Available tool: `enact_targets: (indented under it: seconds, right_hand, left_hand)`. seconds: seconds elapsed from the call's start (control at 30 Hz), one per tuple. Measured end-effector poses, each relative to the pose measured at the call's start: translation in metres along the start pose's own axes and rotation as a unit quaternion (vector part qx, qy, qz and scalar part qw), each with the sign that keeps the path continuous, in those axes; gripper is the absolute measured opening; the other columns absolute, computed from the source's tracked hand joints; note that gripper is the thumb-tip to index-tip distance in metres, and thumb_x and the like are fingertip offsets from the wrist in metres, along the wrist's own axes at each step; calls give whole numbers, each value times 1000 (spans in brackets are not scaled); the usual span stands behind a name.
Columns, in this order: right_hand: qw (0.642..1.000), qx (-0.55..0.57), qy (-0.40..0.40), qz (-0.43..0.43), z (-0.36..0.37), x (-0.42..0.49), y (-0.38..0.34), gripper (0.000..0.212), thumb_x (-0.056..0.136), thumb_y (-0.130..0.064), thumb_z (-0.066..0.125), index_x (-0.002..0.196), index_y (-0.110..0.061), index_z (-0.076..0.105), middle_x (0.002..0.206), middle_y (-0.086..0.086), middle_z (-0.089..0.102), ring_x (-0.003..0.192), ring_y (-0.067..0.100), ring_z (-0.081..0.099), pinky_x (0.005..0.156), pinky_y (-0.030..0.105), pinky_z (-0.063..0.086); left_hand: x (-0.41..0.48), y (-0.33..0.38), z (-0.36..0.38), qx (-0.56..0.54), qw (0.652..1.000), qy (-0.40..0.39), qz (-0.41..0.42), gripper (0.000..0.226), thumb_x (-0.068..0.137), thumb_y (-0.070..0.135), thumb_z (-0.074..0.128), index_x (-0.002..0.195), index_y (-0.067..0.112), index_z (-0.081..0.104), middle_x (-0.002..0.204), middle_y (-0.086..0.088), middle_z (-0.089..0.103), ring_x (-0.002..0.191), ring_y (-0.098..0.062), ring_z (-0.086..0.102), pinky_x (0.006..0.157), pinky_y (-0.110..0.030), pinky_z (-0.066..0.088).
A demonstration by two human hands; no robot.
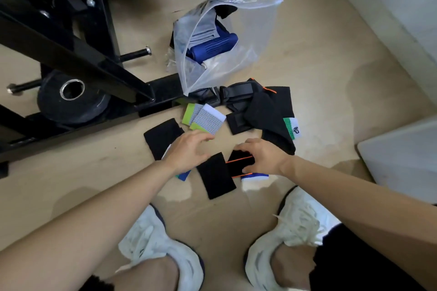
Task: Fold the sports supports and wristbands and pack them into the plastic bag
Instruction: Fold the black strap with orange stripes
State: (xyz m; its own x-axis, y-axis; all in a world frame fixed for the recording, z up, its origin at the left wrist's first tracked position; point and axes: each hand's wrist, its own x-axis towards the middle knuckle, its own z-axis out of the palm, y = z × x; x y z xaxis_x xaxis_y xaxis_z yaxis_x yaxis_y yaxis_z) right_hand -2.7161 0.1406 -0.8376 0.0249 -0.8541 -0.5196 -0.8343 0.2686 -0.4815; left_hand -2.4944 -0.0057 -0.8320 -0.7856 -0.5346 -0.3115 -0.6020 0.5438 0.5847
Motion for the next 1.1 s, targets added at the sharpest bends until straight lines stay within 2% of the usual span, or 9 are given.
enact_targets:
  seconds: [0.17,0.27,0.33,0.43,0.5,0.7,0.87,1.0,1.1]
  right_hand:
    - [999,25,18,31,20,0,4,51,79,-17,76,127,-25,59,101,-6,53,93,17,54,84,25,43]
    - [992,105,48,53,16,-1,3,37,80,-9,75,113,-23,65,80,-12,48,78,13,50,74,22,39]
    - [985,143,80,52,9,-2,3,33,79,-6,74,107,-23,68,75,-13,47,68,6,47,68,18,38]
    - [970,195,127,71,-6,-4,4,31,83,-5,71,108,-22,68,76,-21,47,66,-3,46,64,7,36]
    - [967,208,121,82,-15,-6,5,25,84,-9,73,106,-21,68,74,-18,47,64,-1,46,63,7,39]
    - [991,98,-26,87,-36,-15,15,19,74,-29,85,71,-24,67,72,-9,59,66,6,54,64,19,43]
    - [985,155,35,70,-28,-13,8,41,74,-22,86,109,-22,66,106,-6,56,93,11,57,75,8,43]
    - [975,198,15,97,-10,-4,-15,78,72,-46,84,139,-22,51,126,-6,54,109,12,53,98,29,46]
    - [973,202,58,91,6,3,-24,73,74,-49,81,136,-22,53,123,-2,54,105,9,53,96,29,48]
  left_hand:
    - [-6,11,35,74,991,-109,-10,76,84,41,77,150,29,42,144,4,46,136,-19,38,108,-36,40]
    - [-9,13,47,131,985,-113,-20,85,82,44,78,153,28,34,140,3,44,131,-20,40,107,-36,40]
    - [-10,11,52,126,985,-116,-31,72,83,41,78,145,28,44,127,3,55,122,-21,49,101,-36,43]
    - [-10,10,51,-14,993,-103,-55,20,86,28,76,97,17,63,83,6,56,88,-20,57,77,-38,47]
    - [-8,11,47,-119,986,-91,-72,16,88,20,73,78,17,62,74,5,54,76,-16,54,71,-35,44]
    - [-8,0,26,-332,925,-4,-185,12,92,15,69,102,21,70,99,0,74,93,-16,71,84,-35,57]
    - [-9,-3,11,-339,926,-14,-166,14,87,5,72,95,17,73,98,-3,74,92,-14,68,85,-31,54]
    - [-6,4,4,-353,918,36,-176,14,85,6,74,98,12,75,98,-11,75,84,-13,67,78,-23,53]
    - [-4,5,0,-405,892,48,-196,15,86,12,76,101,14,75,100,-12,75,88,-18,71,77,-26,56]
